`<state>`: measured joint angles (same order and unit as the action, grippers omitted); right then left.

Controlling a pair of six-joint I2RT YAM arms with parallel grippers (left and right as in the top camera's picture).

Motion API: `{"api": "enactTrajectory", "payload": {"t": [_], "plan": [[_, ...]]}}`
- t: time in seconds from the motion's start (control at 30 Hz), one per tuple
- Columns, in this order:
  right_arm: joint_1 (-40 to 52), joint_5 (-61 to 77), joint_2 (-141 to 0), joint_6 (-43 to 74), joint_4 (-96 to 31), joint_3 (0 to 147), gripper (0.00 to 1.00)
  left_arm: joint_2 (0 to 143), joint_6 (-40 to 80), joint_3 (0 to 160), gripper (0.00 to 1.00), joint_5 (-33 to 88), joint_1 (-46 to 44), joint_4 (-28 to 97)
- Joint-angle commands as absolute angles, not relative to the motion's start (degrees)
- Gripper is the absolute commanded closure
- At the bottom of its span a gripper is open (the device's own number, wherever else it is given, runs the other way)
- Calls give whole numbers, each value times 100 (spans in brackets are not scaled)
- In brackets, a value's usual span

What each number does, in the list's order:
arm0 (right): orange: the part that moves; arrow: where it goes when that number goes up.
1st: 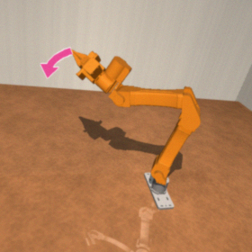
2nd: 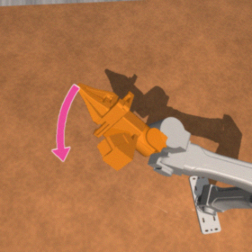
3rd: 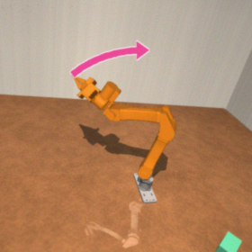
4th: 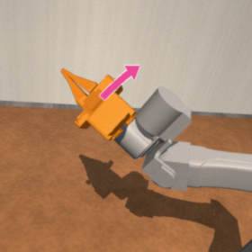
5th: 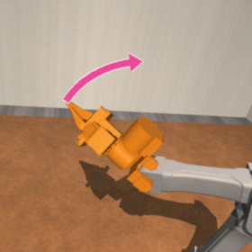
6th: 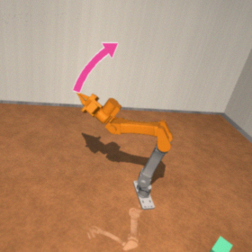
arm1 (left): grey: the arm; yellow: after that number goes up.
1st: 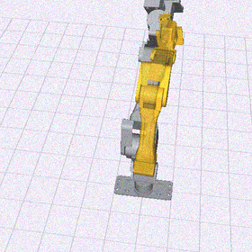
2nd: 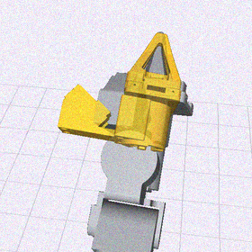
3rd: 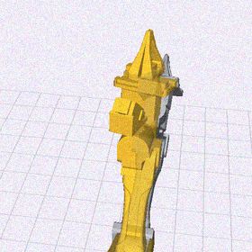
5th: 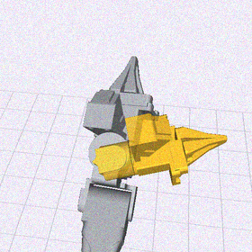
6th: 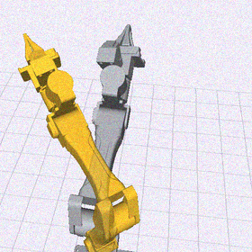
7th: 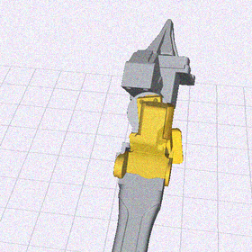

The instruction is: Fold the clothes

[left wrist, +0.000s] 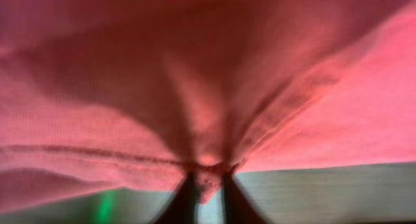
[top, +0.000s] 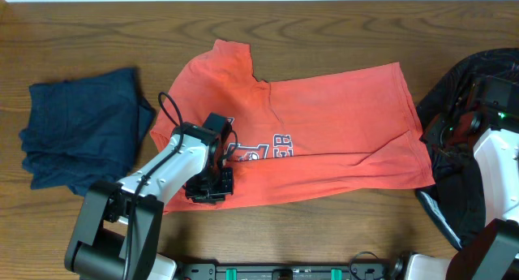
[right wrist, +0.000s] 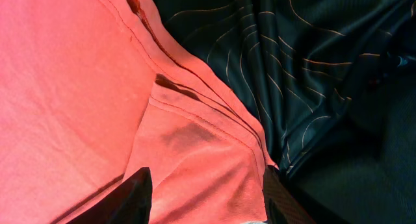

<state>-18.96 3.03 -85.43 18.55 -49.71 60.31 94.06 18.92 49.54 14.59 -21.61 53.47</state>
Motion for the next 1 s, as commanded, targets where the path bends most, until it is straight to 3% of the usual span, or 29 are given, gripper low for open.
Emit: {"api": "enactTrajectory", "payload": {"t": [0.0,0.27,0.37,0.97], "plan": [[-1977,322,-8530,1747,-4989,6073,47,9408,1911,5048,70,1350,-2167,5478],[-1977,303,-8530,1747,-5000,6073,47,9408,1911,5046,70,1350,-2174,5496],[-1977,303,-8530,1747,-5009,6073,47,9408,1911,5013,77,1347,-2174,5450],[-1977,301,-8530,1747,-5017,6073,47,9408,1911,4698,74,1347,-2174,5290]]}}
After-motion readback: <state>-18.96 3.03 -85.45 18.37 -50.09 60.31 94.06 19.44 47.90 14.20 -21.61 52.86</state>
